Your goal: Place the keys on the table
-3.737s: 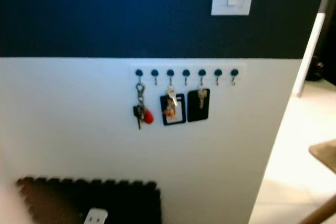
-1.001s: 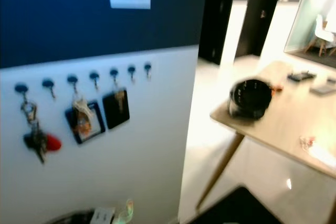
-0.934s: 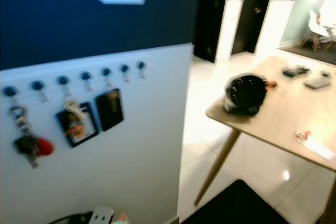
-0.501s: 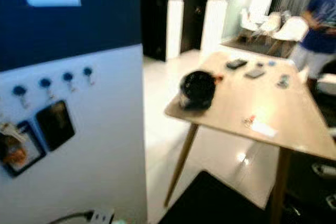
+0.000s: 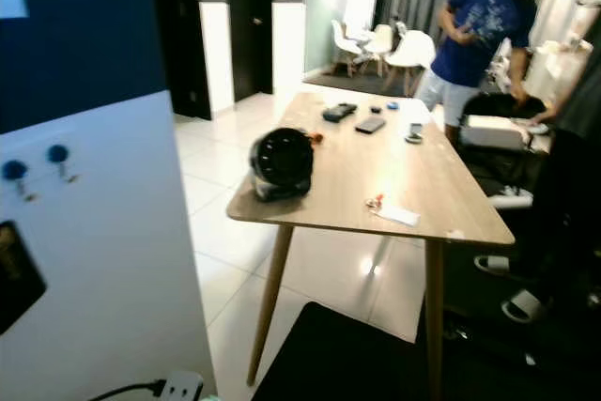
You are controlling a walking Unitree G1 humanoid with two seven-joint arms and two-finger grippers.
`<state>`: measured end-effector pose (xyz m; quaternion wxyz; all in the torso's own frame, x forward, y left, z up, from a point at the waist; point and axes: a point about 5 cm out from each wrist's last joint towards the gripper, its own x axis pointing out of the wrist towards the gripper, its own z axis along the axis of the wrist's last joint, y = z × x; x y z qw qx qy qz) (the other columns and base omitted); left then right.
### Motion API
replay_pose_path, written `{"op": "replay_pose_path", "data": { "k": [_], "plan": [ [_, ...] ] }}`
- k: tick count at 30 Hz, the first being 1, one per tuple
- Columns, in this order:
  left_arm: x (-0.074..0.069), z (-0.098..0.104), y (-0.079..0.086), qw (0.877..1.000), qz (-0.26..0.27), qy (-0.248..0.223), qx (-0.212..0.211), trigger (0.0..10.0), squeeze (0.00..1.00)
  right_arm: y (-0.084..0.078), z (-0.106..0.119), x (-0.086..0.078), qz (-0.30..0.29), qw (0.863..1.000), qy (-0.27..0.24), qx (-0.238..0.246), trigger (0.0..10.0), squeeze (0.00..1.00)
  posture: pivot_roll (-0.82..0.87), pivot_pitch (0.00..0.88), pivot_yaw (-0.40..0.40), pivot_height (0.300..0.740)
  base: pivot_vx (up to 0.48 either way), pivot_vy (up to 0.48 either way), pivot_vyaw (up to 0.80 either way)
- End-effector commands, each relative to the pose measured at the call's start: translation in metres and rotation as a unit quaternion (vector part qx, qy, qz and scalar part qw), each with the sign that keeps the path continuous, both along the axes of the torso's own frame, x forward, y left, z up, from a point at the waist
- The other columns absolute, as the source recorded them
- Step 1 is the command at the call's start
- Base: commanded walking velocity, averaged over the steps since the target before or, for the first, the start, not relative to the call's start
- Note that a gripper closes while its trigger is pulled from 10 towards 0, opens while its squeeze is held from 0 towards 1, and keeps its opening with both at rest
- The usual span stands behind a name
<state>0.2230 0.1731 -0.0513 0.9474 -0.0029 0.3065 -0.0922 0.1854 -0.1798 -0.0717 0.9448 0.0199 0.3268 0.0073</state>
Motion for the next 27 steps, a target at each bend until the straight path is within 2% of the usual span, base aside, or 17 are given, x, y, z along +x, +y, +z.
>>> {"op": "replay_pose_path", "data": {
  "k": [1,10,27],
  "plan": [
    [0.0025,0.0016,-0.0011,1.000,-0.003,-0.004,0.000,10.0,0.00,-0.0051,-0.0011,-0.0028,-0.001,1.000,0.006,-0.005,10.0,0.00,0.04,0.036,0.017,0.740,0.000,0.000,-0.80],
    [0.0026,0.0023,0.0000,1.000,0.005,-0.009,-0.001,10.0,0.00,-0.0048,-0.0010,-0.0028,-0.002,1.000,0.006,-0.002,10.0,0.00,0.04,0.039,0.016,0.740,0.000,0.000,-0.80],
    [0.0034,0.0031,0.0001,1.000,0.018,-0.015,-0.003,10.0,0.00,-0.0049,-0.0011,-0.0020,0.001,1.000,0.009,-0.006,10.0,0.00,0.04,0.041,0.014,0.740,0.000,0.000,0.00]
  ]
}}
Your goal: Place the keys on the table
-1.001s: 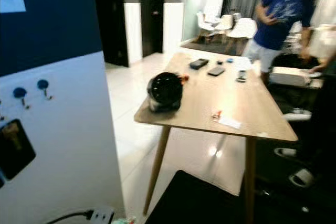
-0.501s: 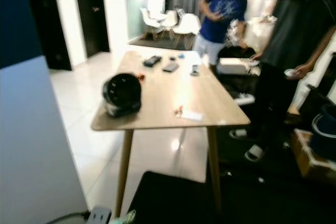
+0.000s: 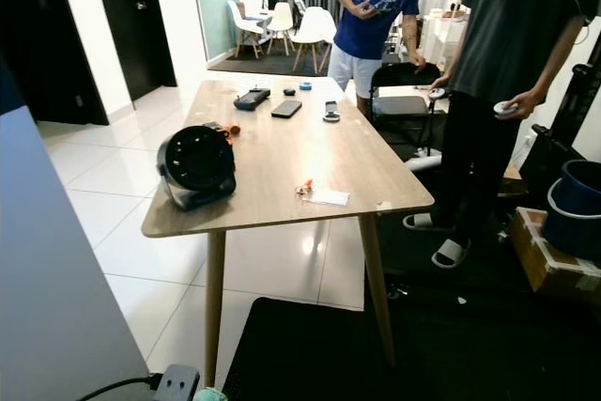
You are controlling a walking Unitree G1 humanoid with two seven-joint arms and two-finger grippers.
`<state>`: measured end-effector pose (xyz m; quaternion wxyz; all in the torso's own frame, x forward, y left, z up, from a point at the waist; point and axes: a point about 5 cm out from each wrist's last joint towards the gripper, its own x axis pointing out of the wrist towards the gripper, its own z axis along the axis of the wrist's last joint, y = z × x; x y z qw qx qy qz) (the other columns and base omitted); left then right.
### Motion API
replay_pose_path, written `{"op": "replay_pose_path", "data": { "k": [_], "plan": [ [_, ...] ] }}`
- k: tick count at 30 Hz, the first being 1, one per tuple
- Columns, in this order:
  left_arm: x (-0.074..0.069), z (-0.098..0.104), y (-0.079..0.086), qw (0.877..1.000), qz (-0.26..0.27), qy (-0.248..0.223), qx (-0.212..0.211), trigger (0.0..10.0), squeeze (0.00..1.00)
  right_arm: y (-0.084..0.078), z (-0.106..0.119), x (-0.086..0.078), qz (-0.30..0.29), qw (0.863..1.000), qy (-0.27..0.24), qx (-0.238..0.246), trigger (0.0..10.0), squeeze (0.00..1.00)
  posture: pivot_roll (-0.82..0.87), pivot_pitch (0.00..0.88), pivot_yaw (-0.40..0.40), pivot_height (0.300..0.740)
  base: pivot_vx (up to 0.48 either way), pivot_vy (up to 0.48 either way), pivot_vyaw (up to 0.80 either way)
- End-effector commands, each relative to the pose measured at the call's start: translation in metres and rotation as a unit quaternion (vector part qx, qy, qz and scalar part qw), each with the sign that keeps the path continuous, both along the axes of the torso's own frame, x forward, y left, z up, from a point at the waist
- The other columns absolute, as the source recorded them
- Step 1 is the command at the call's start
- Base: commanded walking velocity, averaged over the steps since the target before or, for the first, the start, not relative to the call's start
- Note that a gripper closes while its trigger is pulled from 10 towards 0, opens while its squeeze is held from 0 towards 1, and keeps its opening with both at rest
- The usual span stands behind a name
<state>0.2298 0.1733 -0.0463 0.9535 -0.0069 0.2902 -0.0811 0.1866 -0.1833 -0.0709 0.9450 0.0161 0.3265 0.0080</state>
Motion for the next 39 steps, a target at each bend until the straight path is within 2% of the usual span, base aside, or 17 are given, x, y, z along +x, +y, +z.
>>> {"op": "replay_pose_path", "data": {
  "k": [1,10,39],
  "plan": [
    [-0.0033,-0.0019,-0.0005,1.000,0.006,0.001,-0.002,10.0,0.00,-0.0015,-0.0019,-0.0031,-0.001,1.000,0.009,-0.003,10.0,0.00,0.04,0.042,0.016,0.740,0.000,0.000,0.00],
    [-0.0023,-0.0013,-0.0019,1.000,-0.003,0.000,-0.002,10.0,0.00,-0.0011,-0.0020,-0.0036,-0.003,1.000,0.008,-0.003,10.0,0.00,0.04,0.044,0.022,0.740,0.000,0.000,0.00],
    [-0.0029,-0.0020,-0.0007,1.000,-0.010,0.006,0.001,10.0,0.00,-0.0010,-0.0032,-0.0061,-0.003,1.000,0.011,-0.004,10.0,0.00,0.04,0.035,0.026,0.740,0.000,-0.351,0.00]
  ]
}}
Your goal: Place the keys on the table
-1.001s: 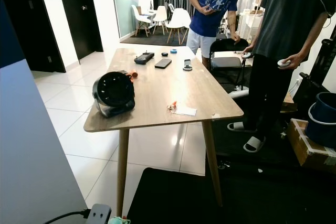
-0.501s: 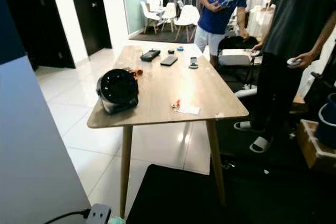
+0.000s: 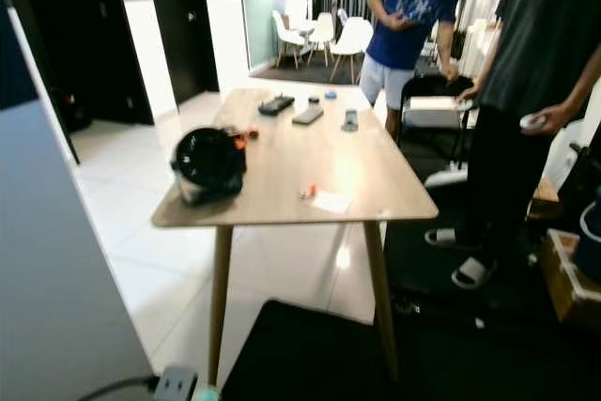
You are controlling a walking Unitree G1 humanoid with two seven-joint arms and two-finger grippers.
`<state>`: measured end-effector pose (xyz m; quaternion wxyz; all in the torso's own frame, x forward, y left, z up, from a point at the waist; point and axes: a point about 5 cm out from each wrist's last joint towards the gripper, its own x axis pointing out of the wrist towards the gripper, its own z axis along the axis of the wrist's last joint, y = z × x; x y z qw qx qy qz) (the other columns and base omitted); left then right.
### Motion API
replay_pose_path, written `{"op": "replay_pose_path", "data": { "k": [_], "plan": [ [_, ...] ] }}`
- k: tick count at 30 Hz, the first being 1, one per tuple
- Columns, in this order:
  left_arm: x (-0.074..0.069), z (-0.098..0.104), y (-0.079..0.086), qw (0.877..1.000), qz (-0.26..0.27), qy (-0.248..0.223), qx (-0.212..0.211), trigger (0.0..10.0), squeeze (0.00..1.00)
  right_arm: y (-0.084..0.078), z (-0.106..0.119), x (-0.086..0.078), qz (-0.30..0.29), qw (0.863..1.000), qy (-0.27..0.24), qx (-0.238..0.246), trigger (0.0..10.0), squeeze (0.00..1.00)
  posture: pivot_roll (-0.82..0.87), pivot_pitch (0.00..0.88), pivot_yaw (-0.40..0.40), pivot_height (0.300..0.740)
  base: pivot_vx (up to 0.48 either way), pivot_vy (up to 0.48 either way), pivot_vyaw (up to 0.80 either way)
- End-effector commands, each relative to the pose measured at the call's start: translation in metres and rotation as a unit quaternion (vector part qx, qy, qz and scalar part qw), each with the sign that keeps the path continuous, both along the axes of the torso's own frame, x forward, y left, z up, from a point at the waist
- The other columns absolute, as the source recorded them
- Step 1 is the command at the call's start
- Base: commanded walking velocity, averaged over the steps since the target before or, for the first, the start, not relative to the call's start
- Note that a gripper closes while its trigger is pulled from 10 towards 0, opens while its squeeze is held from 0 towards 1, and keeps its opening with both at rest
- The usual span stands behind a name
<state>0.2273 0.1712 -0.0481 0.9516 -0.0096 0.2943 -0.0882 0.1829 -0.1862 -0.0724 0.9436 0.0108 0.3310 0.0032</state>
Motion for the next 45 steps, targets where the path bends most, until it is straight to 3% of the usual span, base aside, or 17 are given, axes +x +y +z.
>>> {"op": "replay_pose_path", "data": {
  "k": [1,9,21,33,45],
  "plan": [
    [-0.0005,-0.0002,0.0015,1.000,-0.004,0.002,0.006,10.0,0.00,0.0020,-0.0017,-0.0024,0.000,1.000,0.006,0.003,10.0,0.00,0.04,0.035,0.026,0.740,0.000,-0.360,0.00],
    [-0.0005,0.0000,0.0026,1.000,-0.010,0.001,0.011,10.0,0.00,0.0032,-0.0023,-0.0034,0.000,1.000,0.006,0.004,10.0,0.00,0.04,0.031,0.031,0.740,0.000,-0.356,0.00],
    [-0.0002,-0.0002,-0.0009,0.999,-0.034,0.004,0.019,10.0,0.00,0.0047,-0.0040,-0.0070,0.000,1.000,0.010,0.005,10.0,0.00,0.04,0.031,0.037,0.740,0.000,0.000,0.00],
    [0.0008,-0.0009,0.0006,0.999,-0.026,0.013,0.030,10.0,0.00,0.0044,-0.0045,-0.0084,0.000,1.000,0.011,0.004,10.0,0.00,0.04,0.032,0.036,0.740,0.000,0.000,0.00],
    [0.0020,0.0006,-0.0003,1.000,-0.020,0.006,0.018,10.0,0.00,0.0040,-0.0045,-0.0084,0.001,1.000,0.012,0.004,10.0,0.00,0.04,0.036,0.034,0.740,0.296,0.000,0.00]
  ]
}}
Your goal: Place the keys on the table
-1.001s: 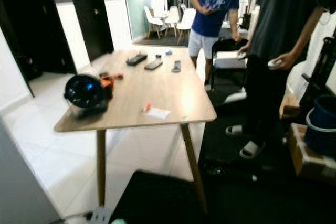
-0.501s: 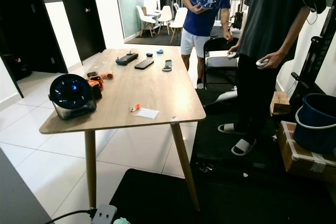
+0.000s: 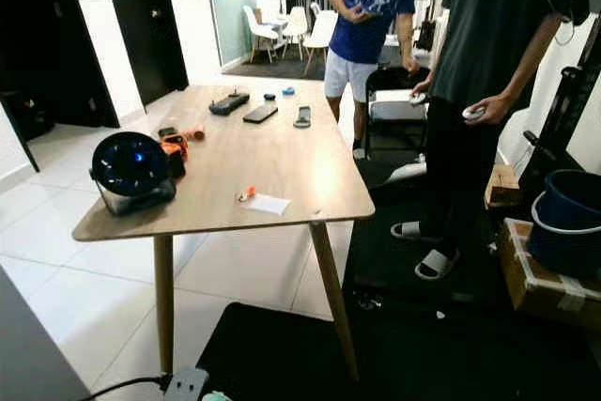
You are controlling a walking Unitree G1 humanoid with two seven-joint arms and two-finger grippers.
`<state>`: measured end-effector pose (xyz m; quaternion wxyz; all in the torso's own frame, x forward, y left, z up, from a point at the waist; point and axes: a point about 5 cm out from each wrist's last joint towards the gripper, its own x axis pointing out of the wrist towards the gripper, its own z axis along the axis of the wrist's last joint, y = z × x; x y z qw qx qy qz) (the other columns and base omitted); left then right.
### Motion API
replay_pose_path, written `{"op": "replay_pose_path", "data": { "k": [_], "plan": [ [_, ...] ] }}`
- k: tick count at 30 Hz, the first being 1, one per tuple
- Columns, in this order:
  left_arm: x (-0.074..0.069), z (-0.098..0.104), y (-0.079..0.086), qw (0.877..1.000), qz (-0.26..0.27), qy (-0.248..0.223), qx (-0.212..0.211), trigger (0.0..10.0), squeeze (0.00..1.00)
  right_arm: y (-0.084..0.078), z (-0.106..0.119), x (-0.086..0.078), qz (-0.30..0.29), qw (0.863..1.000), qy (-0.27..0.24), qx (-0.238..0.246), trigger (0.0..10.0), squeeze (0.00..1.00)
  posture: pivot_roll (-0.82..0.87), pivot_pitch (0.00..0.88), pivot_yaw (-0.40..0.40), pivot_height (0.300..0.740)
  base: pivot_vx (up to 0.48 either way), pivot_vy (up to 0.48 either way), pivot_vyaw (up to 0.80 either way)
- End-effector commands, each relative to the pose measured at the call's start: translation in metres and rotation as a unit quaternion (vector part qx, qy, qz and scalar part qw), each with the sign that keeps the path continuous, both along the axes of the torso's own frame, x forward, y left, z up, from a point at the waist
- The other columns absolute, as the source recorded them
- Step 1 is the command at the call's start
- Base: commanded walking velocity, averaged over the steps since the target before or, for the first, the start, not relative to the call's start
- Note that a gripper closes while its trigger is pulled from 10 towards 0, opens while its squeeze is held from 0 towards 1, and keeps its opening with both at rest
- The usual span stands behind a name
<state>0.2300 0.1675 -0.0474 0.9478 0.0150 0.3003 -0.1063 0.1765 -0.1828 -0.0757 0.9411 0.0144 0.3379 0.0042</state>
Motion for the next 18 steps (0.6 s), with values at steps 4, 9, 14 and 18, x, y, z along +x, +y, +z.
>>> {"op": "replay_pose_path", "data": {
  "k": [4,9,14,18],
  "plan": [
    [-0.0012,-0.0006,0.0033,1.000,0.005,0.004,0.000,10.0,0.00,0.0006,-0.0014,-0.0027,0.002,1.000,0.004,0.000,10.0,0.00,0.04,0.038,0.035,0.740,0.313,0.000,0.00],
    [-0.0015,-0.0008,0.0035,1.000,0.005,0.005,0.001,10.0,0.00,0.0005,-0.0016,-0.0033,0.002,1.000,0.005,0.000,10.0,0.00,0.04,0.041,0.034,0.740,0.301,0.000,0.00],
    [-0.0017,-0.0010,0.0042,1.000,0.007,0.006,0.001,10.0,0.00,0.0005,-0.0018,-0.0035,0.003,1.000,0.006,0.000,10.0,0.00,0.04,0.043,0.032,0.740,0.285,0.000,0.00],
    [-0.0021,-0.0013,0.0046,1.000,0.008,0.007,0.000,10.0,0.00,0.0004,-0.0018,-0.0032,0.003,1.000,0.007,0.000,10.0,0.00,0.04,0.043,0.032,0.740,0.280,0.000,0.00]
  ]
}}
